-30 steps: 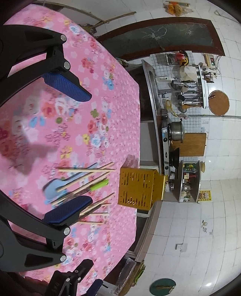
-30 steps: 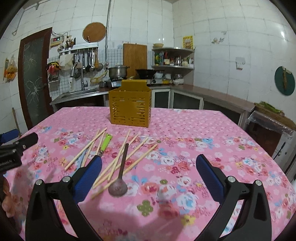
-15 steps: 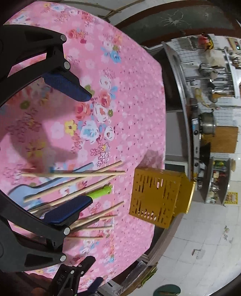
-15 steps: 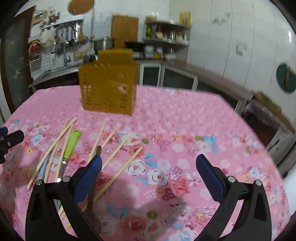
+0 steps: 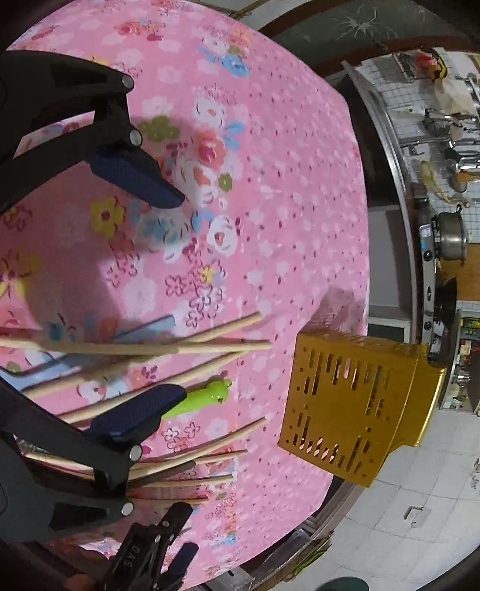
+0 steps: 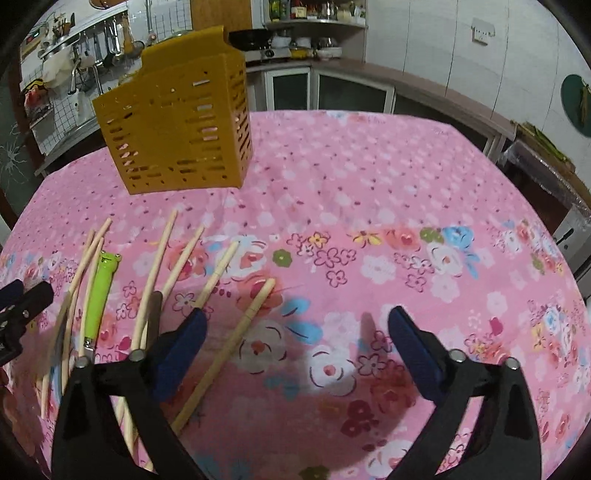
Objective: Organize utensils
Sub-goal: 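Lower the left tool onto a wooden chopstick and close it while the right tool grasps another chopstick, then lift the chopsticks with both tools and carry them over the yellow holder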
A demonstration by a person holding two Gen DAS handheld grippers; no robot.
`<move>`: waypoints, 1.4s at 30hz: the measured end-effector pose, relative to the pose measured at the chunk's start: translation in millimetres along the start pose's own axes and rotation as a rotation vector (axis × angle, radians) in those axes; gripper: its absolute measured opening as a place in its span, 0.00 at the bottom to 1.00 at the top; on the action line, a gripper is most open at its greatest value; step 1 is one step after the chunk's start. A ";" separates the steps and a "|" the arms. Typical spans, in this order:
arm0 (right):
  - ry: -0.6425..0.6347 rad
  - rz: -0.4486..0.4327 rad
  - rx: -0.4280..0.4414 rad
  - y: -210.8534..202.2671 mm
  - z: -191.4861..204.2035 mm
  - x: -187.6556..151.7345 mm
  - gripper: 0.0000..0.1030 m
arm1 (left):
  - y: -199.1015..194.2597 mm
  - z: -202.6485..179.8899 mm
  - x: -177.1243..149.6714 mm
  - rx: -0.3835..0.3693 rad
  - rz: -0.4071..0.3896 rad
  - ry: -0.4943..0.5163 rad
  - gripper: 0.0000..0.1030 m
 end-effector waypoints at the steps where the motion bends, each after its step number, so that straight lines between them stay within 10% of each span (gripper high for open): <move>1: 0.002 0.015 0.005 2.8 0.8 0.2 0.77 | 1.2 -1.5 1.6 -0.005 0.000 0.002 0.88; 15: -0.043 0.100 0.067 19.7 20.5 12.6 0.17 | 43.6 -10.6 20.4 -0.047 0.094 0.004 0.37; 22: -0.073 0.108 0.128 30.3 20.4 27.2 0.13 | 46.1 4.6 27.8 -0.093 0.119 -0.046 0.11; 42: -0.076 0.131 0.151 39.7 20.3 38.9 0.12 | 51.0 35.4 44.0 -0.084 0.119 -0.127 0.06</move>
Point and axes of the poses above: each gripper's, at about its wrist camera, not at the fingertips, and y roughly the way its jaws point, z to its left, x to its top, the point moved 3 cm from there along y, roughly the way its jaws point, and after that the axes turned 2 degrees about z, right-handed, at the moved point
